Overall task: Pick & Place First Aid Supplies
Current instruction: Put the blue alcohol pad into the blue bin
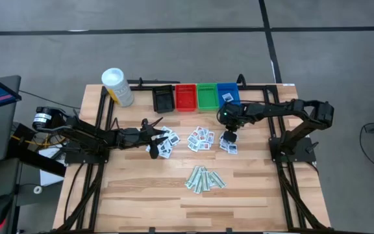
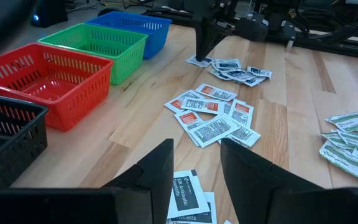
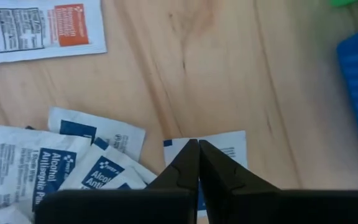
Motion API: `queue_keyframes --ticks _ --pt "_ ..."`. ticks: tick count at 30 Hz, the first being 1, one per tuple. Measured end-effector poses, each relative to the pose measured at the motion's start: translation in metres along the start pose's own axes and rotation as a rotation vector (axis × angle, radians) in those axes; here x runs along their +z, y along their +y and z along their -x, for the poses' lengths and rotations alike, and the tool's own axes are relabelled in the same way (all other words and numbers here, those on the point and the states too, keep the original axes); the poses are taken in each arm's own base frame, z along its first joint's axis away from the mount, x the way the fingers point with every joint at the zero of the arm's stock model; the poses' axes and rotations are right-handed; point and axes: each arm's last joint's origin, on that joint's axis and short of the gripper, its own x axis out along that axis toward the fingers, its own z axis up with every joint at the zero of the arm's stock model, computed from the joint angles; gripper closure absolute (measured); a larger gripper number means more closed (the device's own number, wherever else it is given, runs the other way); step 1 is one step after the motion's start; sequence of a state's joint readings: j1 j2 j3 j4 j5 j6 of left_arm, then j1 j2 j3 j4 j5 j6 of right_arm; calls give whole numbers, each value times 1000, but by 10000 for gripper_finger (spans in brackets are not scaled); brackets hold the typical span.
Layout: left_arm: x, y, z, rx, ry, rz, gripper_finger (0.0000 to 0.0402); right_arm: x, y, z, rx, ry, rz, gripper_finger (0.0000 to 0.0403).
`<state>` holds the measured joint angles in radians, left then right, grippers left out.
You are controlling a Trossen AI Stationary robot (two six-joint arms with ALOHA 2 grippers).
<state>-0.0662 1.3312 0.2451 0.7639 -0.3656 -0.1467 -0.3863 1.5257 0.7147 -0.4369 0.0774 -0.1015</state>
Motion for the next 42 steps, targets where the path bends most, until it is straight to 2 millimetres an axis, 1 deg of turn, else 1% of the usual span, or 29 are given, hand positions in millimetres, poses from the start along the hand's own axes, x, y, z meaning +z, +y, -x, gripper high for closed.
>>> queue_keyframes --ticks 4,9,14,18,25,29,35,42 --pt "0 0 0 0 0 0 268 0 -3 0 -17 -2 -43 380" --pt "0 0 0 0 0 0 268 -2 -11 2 -46 3 -127 348" --pt "0 0 0 0 0 0 268 -8 -20 5 -48 43 -210 314" --pt "0 0 0 0 0 0 268 -11 -24 6 -33 69 -244 278" --pt "0 0 0 0 0 0 268 -13 -25 6 -31 83 -271 202" --pt "0 0 0 0 0 0 268 -13 -25 6 -31 87 -278 172" --pt "0 0 0 0 0 0 268 -13 -25 6 -28 87 -289 166" --pt "0 0 0 0 0 0 268 -15 -31 2 10 93 -339 188"
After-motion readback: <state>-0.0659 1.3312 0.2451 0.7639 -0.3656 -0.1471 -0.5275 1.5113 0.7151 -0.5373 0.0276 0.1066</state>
